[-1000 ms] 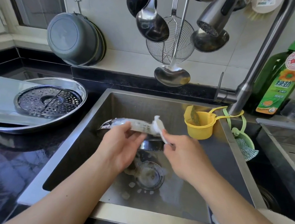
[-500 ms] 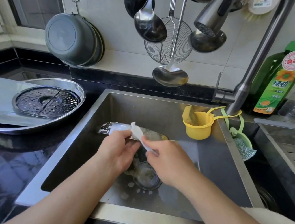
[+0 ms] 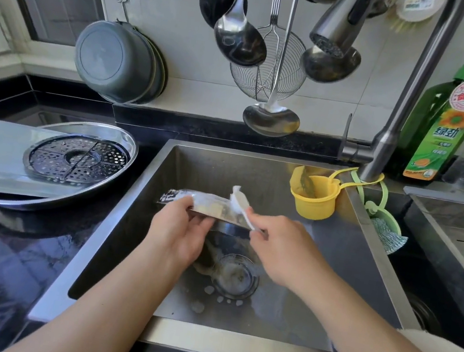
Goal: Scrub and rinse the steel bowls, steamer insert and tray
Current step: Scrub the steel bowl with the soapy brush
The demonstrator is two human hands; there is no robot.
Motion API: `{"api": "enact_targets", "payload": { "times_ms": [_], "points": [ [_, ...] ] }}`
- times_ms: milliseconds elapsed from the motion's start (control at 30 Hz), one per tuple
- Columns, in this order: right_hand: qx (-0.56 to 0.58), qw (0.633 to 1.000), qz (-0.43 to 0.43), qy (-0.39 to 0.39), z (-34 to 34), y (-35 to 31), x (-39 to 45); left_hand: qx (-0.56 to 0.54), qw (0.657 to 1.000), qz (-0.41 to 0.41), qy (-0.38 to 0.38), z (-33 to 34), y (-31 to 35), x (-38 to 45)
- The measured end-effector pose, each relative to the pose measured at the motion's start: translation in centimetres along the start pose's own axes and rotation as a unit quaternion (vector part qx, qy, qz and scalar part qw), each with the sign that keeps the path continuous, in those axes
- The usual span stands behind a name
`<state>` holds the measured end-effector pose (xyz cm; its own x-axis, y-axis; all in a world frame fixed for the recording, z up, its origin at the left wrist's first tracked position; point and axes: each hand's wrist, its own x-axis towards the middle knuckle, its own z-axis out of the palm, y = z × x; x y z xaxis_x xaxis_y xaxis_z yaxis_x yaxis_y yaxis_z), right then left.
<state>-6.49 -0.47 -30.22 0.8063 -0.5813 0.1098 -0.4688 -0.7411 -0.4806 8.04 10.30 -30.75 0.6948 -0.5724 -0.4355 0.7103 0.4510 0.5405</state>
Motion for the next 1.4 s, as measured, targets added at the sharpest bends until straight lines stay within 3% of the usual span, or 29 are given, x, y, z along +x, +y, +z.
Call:
{"api": "enact_targets", "payload": {
  "times_ms": [133,300,533,700,900,1067,1133,1267,1400],
  "points": [
    [-0.02,0.999,0.048,-0.012,-0.9,0.8,-0.2,0.023,0.999,-0.024,-0.015,-0.2,-0.4,-0.1],
    [0.023,0.997,-0.064,-0.035,0.7,-2.6,-0.9,0.072,0.992,-0.089,-0.049,0.3,-1.2,-0.9],
    [-0.037,0.998,0.038,0.025,-0.5,0.1,-0.4,-0.033,0.997,-0.037,-0.065,0.3,-0.6,-0.2],
    [0.008,0.999,-0.043,-0.009,0.2,-2.1,-0.5,0.062,0.993,-0.072,-0.072,0.6,-1.8,-0.7],
    [-0.017,0.999,0.034,0.024,-1.1,0.2,-0.3,-0.052,0.997,-0.011,-0.053,0.6,0.0,-1.0],
    [0.031,0.998,-0.045,-0.008,-0.2,-2.3,-1.0,0.056,0.996,-0.051,-0.05,1.2,-1.6,-1.3],
    [0.011,0.999,-0.053,0.003,0.1,-2.6,-0.9,0.025,0.999,-0.03,-0.037,1.0,-1.2,-1.1],
    [-0.026,0.999,0.03,0.031,-0.9,0.2,-0.2,-0.072,0.997,0.014,-0.012,0.8,0.0,-0.9],
    [0.022,0.999,0.033,0.026,-0.9,0.2,-0.2,0.039,0.998,-0.002,-0.052,1.2,-1.5,-1.6]
  ]
}}
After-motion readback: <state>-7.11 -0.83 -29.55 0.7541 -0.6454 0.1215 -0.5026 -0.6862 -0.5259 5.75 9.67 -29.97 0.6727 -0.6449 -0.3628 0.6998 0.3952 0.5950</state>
